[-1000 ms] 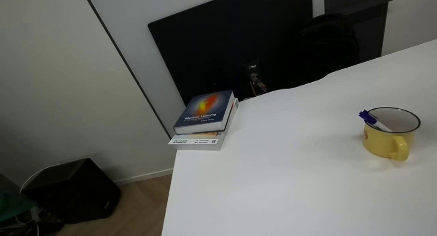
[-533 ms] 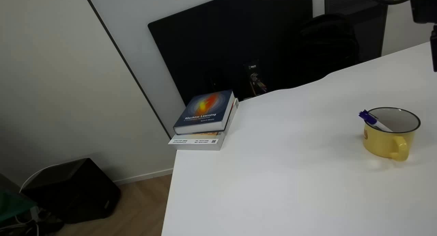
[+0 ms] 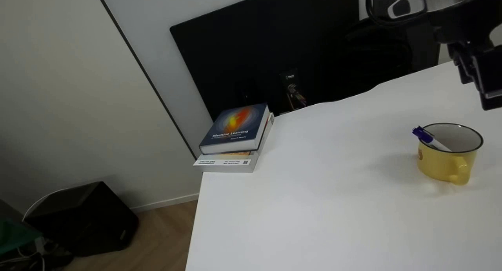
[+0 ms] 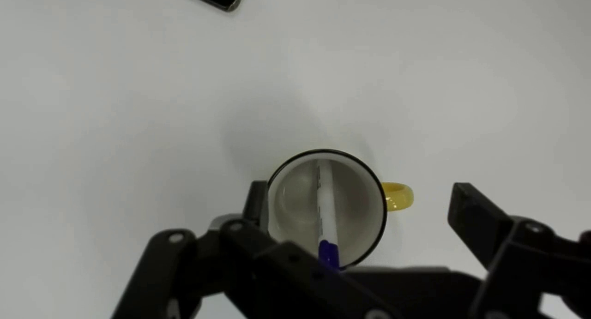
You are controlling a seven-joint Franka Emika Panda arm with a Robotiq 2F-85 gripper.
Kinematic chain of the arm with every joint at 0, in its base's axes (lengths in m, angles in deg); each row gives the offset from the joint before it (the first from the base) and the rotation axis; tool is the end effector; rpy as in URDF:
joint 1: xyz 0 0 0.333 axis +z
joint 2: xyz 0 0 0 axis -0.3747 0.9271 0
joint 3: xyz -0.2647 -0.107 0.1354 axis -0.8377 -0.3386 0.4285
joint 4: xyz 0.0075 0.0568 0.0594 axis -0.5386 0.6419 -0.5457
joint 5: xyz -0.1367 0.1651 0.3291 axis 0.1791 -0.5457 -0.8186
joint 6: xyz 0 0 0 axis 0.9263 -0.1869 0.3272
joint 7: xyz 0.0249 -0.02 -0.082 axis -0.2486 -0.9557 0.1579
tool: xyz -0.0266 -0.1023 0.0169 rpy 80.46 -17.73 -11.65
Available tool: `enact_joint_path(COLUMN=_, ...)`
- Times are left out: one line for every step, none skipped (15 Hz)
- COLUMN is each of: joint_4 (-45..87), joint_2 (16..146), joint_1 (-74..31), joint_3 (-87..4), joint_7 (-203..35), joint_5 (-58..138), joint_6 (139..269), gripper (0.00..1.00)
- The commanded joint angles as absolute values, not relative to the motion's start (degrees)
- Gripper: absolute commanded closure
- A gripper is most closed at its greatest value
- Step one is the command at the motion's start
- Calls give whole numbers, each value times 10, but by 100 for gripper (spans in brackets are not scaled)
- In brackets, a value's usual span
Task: Take the pen out of the cup and put it on the table
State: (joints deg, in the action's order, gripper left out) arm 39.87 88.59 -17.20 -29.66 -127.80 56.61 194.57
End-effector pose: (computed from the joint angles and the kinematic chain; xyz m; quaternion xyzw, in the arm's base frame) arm 0.5901 0.1134 0.2543 0.8415 0.5233 -0.1078 0.0802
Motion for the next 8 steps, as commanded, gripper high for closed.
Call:
enact_joint_path(joint_4=396, joint_2=887, joint_1=-169, joint_3=-295, joint_7=-1279, joint_5=568, joint_6=1943, gripper=0)
enact_joint_path(joint_4=394, joint_2=888, joint_1=-166, joint_3=-295, joint_7=-1279, joint_5=571, joint_6=1941, gripper=0)
enact_joint_path(joint_4=393, joint_2=889, joint_1=-165, joint_3=-295, joint_7=-1280, joint_5=572, joint_6=1940, gripper=0)
enact_joint_path(joint_4=392, joint_2=890, joint_1=-166, joint_3=-295, joint_7=-1280, joint_5=573, joint_6=1939, gripper=0)
enact_joint_path(joint_4=391, joint_2=891, joint_1=-166, joint_3=-295, joint_7=-1280, joint_5=573, joint_6=1939, gripper=0)
enact_joint_path(joint_4=390, joint_2=891, joint_1=-166, joint_3=-295, joint_7=-1280, joint_5=573, joint_6=1939, gripper=0)
enact_joint_path(joint_4=390, joint_2=892, joint_1=-166, joint_3=-295, joint_7=-1280, joint_5=573, joint_6=1939, gripper=0)
enact_joint_path(joint_4=390, joint_2=892, joint_1=-166, joint_3=-295, joint_7=-1281, joint_5=573, joint_6=1939, gripper=0)
